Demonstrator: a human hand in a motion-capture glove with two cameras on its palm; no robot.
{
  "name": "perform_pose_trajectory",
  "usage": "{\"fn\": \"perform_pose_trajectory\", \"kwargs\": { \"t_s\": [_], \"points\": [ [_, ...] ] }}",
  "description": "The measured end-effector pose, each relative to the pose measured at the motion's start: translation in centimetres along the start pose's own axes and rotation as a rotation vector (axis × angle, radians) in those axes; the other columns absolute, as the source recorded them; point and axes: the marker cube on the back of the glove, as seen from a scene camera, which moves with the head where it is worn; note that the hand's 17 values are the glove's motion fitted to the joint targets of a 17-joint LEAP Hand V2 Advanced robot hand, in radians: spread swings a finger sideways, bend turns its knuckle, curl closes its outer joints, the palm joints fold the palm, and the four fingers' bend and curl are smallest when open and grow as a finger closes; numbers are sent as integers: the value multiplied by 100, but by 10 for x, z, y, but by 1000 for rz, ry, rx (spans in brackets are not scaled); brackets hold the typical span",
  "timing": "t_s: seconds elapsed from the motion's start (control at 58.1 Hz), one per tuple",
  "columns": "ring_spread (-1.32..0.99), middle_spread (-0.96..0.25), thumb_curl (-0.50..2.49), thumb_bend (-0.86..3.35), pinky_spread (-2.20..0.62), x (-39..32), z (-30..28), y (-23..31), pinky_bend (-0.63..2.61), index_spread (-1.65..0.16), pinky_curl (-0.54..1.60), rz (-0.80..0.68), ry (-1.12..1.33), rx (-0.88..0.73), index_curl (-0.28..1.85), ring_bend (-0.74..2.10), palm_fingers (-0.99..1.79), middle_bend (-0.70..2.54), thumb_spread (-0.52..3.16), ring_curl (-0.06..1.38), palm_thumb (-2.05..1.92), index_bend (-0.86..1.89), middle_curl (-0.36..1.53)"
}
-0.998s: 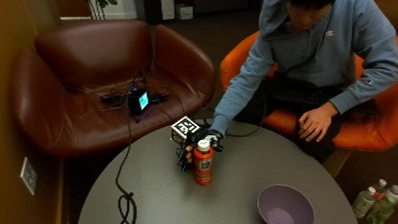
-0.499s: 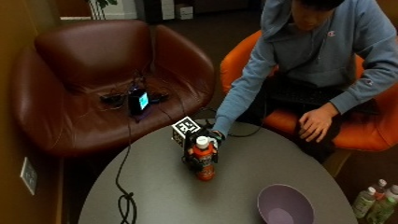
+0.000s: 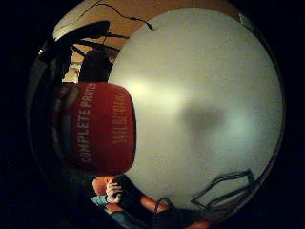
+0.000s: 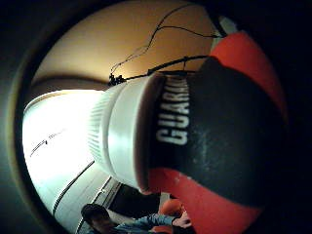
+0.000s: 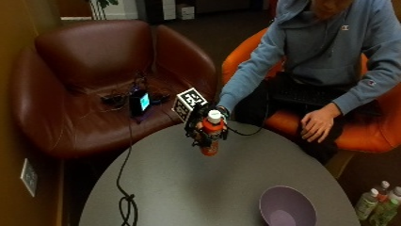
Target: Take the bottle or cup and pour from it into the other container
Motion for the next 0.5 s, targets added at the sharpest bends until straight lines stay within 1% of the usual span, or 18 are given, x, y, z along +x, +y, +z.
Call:
{"fn": "perform_pose_trajectory", "kwargs": {
  "t_s": [0.086,0.189,0.31,0.499],
  "points": [
    [-27,-13,67,-4,-33,-9,-2,5,30,-27,36,-3,32,-8,33,44,112,35,12,43,110,13,49],
    [-27,-14,68,-4,-33,-24,0,7,30,-27,36,-22,125,-37,33,43,112,35,11,44,110,13,50],
    [-27,-14,69,-4,-33,-3,-16,39,30,-27,36,-54,247,-98,34,42,112,35,10,44,109,13,50],
    [-27,-14,70,-4,-33,-36,2,32,30,-27,36,-73,359,-121,34,42,112,34,10,45,109,13,51]
  ]
}}
